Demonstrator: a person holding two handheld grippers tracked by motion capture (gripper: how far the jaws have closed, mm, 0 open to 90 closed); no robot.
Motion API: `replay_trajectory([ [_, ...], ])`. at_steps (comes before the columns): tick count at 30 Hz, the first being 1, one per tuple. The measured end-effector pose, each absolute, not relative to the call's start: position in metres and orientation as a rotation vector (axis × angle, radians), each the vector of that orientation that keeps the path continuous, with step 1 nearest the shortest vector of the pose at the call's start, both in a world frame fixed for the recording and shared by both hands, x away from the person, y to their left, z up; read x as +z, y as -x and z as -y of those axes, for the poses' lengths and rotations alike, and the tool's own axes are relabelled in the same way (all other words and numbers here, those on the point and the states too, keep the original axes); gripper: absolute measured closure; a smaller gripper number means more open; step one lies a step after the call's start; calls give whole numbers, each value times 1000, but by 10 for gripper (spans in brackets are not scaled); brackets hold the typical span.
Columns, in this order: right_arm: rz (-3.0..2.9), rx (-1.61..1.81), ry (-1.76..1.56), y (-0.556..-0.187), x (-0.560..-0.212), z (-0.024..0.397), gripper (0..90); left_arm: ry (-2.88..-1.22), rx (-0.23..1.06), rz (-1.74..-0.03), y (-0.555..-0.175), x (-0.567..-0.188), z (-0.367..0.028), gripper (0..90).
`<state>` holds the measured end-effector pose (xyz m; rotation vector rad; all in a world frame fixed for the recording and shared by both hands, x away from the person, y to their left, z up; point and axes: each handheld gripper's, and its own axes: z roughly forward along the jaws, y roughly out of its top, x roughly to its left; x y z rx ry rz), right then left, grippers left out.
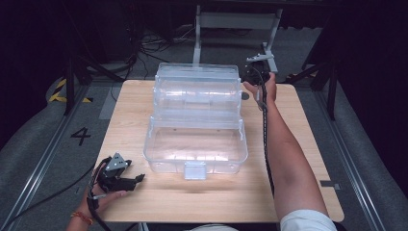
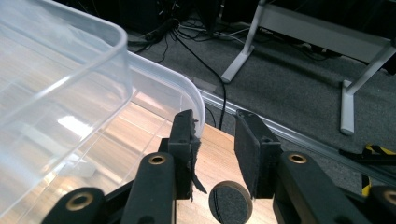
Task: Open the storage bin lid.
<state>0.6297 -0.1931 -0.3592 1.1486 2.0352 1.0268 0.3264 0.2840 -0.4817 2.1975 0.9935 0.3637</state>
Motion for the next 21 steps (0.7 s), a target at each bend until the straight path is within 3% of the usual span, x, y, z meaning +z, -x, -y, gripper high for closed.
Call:
replay_trajectory([
  [21,-2112,1018,-999,-565,-346,217,642,-2196,363,-995,-326,-482,-284,233],
])
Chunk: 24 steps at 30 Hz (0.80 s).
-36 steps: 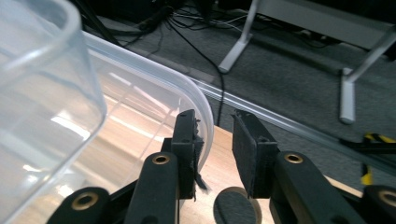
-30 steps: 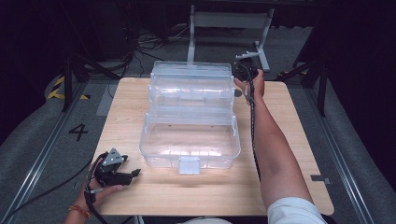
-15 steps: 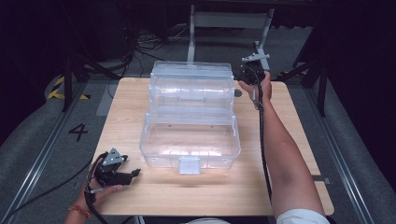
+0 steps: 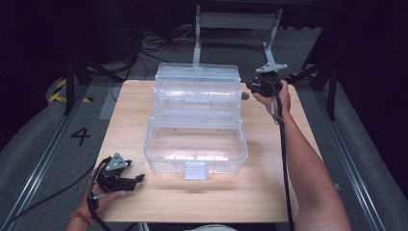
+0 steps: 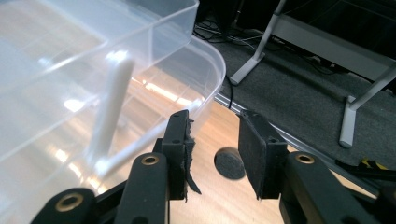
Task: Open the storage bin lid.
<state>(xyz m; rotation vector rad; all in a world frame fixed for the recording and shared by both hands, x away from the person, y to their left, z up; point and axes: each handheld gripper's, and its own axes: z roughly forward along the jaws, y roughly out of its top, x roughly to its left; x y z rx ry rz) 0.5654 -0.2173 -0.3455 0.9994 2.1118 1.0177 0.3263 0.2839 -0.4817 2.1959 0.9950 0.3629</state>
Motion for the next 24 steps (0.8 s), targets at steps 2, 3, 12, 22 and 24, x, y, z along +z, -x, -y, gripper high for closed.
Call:
replay_trajectory([
  [2,-2118,1014,-990,-562,-346,219,639,-2195,363,-995,-326,-482,-284,233],
  [3,-2128,1013,-979,-555,-347,221,634,-2196,363,-995,-326,-482,-284,233],
  [12,-2177,1004,-941,-528,-354,230,603,-2197,373,-988,-327,-482,-284,233],
  [22,-2214,970,-881,-503,-361,235,583,-2197,380,-989,-327,-482,-284,233],
  [24,-2220,957,-869,-497,-364,236,577,-2197,380,-989,-327,-482,-284,233],
])
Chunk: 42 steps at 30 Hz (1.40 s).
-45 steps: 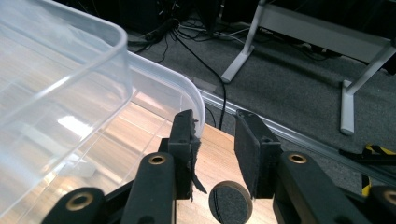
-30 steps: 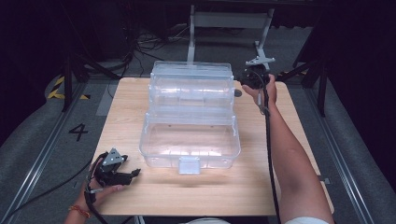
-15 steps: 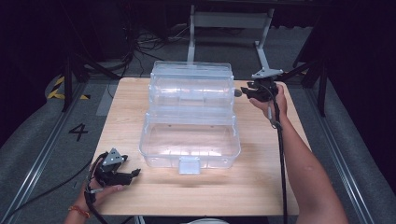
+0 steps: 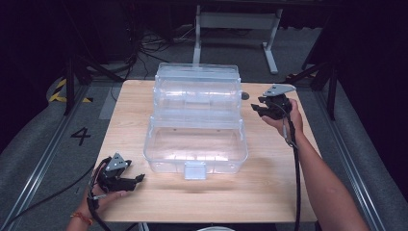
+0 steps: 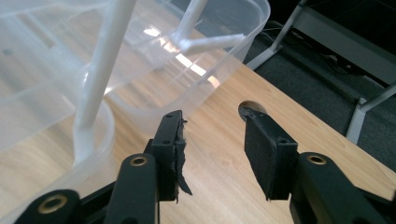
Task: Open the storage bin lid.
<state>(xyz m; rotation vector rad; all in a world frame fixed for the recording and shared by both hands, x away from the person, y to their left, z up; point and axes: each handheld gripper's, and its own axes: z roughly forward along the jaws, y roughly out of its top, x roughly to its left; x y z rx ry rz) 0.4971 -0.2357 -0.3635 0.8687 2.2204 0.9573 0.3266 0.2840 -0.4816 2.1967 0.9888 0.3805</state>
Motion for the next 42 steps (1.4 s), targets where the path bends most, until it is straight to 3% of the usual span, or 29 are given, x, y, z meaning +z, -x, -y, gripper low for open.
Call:
replay_trajectory([
  [42,-2260,923,-864,-418,-406,291,478,-2193,380,-1005,-325,-482,-284,229],
])
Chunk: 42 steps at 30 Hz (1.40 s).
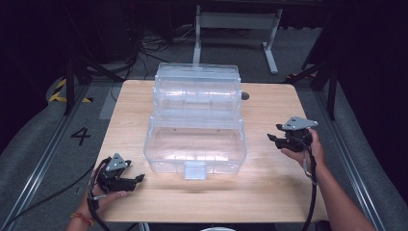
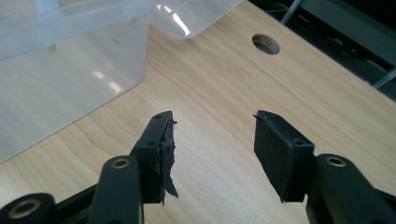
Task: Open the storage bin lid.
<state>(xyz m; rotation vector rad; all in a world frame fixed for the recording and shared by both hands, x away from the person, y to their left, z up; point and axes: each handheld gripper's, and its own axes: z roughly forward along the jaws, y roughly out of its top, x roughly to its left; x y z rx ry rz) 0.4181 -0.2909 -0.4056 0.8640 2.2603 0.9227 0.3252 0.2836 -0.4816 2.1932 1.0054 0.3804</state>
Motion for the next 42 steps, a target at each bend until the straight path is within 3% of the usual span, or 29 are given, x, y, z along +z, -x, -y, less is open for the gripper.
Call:
replay_trajectory([
  [42,-2304,964,-1097,-358,-473,347,357,-2196,374,-1007,-326,-482,-283,216],
])
